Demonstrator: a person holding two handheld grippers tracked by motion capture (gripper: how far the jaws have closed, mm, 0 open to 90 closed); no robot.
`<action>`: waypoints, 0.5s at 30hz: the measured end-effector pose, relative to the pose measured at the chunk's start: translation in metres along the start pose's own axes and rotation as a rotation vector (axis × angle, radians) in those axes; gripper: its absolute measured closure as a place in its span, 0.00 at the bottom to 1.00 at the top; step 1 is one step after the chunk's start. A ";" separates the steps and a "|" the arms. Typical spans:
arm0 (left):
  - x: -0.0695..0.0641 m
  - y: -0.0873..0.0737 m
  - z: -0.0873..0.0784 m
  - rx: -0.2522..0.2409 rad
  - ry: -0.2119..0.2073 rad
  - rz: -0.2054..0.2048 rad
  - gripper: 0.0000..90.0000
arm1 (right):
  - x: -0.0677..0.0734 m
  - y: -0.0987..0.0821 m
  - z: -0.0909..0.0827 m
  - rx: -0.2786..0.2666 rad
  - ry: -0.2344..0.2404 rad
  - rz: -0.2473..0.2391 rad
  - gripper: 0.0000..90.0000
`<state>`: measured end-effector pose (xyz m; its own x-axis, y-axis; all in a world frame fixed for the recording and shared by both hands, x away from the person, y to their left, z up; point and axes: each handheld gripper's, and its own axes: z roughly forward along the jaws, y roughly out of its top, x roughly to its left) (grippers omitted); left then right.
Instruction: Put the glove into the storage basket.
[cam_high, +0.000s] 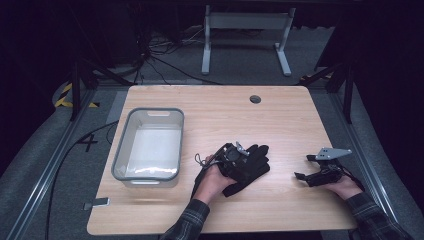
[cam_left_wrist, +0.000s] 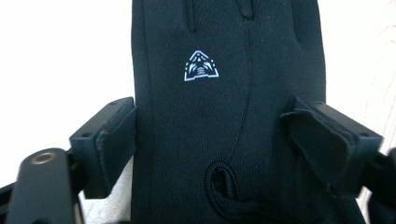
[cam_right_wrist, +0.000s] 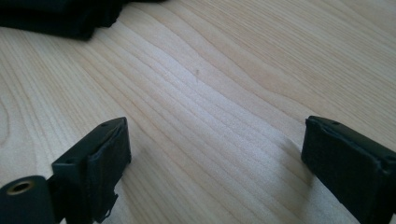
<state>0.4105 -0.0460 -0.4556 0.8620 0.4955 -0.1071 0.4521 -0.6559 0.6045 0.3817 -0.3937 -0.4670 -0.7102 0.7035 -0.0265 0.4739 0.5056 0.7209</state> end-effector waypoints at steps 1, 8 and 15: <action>0.000 0.000 0.000 0.000 -0.003 -0.002 0.22 | 0.000 0.000 0.000 0.000 0.000 0.000 0.10; -0.003 0.000 -0.004 0.003 -0.064 0.037 0.50 | 0.000 0.000 0.000 0.000 0.000 -0.001 0.10; -0.002 0.002 -0.005 0.022 -0.119 0.017 0.72 | 0.000 0.000 0.000 0.000 0.000 0.000 0.10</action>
<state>0.4083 -0.0454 -0.4508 0.8899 0.4141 -0.1910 0.4414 -0.6764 0.5896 0.3817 -0.3937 -0.4670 -0.7105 0.7032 -0.0266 0.4736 0.5058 0.7211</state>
